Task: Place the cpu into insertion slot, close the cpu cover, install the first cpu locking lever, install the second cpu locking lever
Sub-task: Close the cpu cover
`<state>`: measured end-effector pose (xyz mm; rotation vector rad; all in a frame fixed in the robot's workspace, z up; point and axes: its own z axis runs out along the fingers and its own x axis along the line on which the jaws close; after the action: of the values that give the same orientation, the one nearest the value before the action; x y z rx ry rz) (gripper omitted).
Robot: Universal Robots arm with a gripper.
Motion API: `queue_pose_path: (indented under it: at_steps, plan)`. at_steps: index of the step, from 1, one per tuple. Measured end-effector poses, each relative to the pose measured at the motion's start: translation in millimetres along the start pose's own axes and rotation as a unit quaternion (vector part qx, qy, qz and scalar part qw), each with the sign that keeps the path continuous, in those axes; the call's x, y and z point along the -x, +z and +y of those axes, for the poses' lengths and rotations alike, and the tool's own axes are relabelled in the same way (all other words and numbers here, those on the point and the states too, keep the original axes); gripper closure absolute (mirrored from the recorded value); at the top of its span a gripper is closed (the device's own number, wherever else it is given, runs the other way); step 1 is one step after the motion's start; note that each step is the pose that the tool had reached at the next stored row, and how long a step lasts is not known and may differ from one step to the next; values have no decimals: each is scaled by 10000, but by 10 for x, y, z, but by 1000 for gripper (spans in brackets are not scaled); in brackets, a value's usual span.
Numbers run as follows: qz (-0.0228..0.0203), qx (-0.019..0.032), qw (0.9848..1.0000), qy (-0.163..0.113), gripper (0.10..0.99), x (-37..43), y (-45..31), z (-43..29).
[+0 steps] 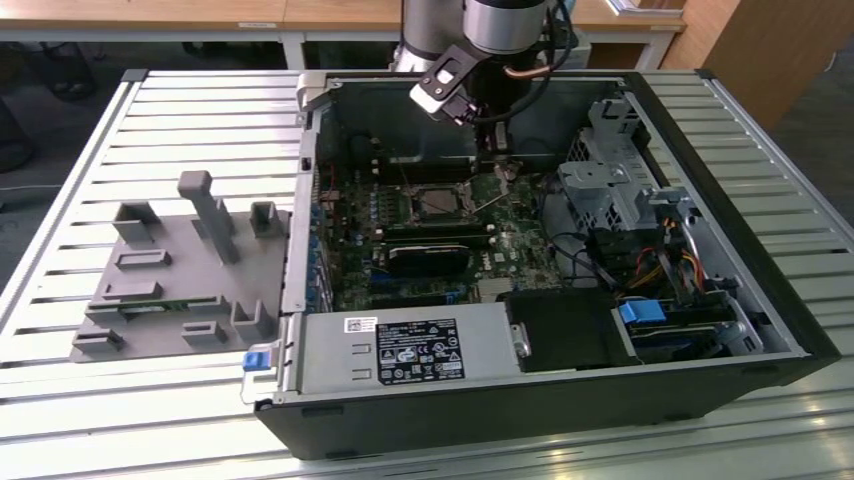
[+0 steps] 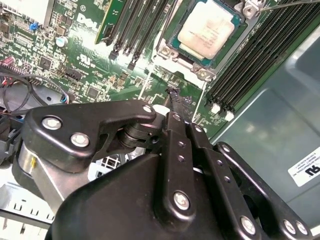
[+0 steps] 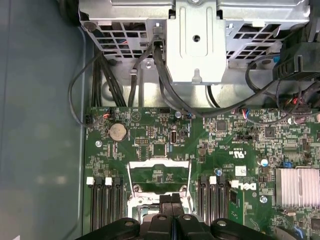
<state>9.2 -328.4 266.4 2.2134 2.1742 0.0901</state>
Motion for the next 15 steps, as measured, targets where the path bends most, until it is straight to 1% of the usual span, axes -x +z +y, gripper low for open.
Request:
queue_pose_path:
  at_steps: [8, 15]
  plan:
    - [0, 0, 10000, 0, 980, -1, 4, 54]
    - [1, -2, 10000, 1, 980, -3, 13, 178]
